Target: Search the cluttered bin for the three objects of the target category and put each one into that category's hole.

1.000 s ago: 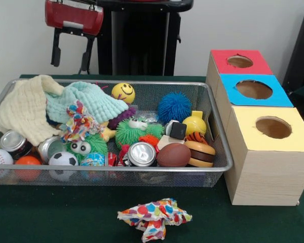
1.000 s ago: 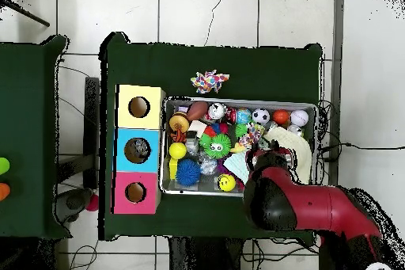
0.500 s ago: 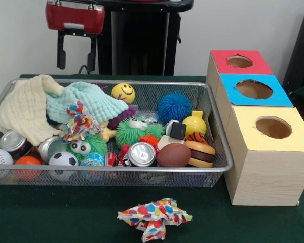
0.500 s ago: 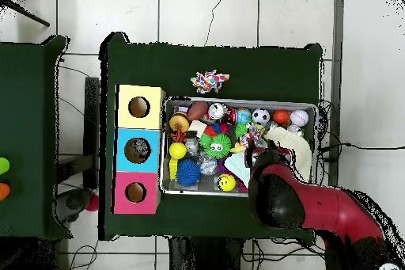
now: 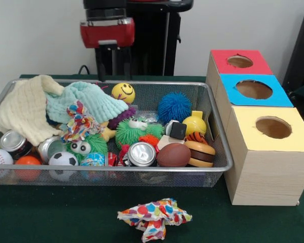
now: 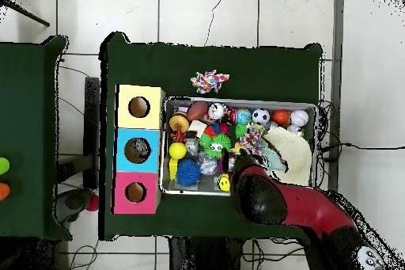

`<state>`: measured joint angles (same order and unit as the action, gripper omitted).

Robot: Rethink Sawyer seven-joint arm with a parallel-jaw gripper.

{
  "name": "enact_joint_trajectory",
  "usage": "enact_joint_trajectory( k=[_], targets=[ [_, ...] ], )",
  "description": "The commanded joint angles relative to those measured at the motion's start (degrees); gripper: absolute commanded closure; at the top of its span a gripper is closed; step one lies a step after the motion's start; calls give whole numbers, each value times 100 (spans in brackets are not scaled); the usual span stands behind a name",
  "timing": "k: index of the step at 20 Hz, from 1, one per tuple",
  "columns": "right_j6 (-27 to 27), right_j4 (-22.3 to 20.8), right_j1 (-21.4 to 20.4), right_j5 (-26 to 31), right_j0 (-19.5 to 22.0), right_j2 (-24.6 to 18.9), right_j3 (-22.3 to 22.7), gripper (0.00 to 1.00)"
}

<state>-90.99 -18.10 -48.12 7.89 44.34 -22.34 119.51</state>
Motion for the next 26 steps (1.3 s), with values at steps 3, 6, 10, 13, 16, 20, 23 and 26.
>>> enact_joint_trajectory(
  k=[3,6,10,13,16,20,23,26],
  targets=[
    [-578,-568,738,338,-1105,907,-270,0],
    [-597,-681,1008,72,-1356,1154,-424,0],
    [-714,-564,1139,14,-1503,1312,-503,0],
    [-801,-516,1318,12,-1772,1640,-689,0],
    [-778,-699,1533,-93,-2218,2229,-1038,0],
    [-695,-886,1764,-213,-2593,2734,-1381,0],
    [-694,-823,1694,-148,-2575,2730,-1359,0],
    [-670,-807,1659,-159,-2584,2735,-1360,0]
  ],
)
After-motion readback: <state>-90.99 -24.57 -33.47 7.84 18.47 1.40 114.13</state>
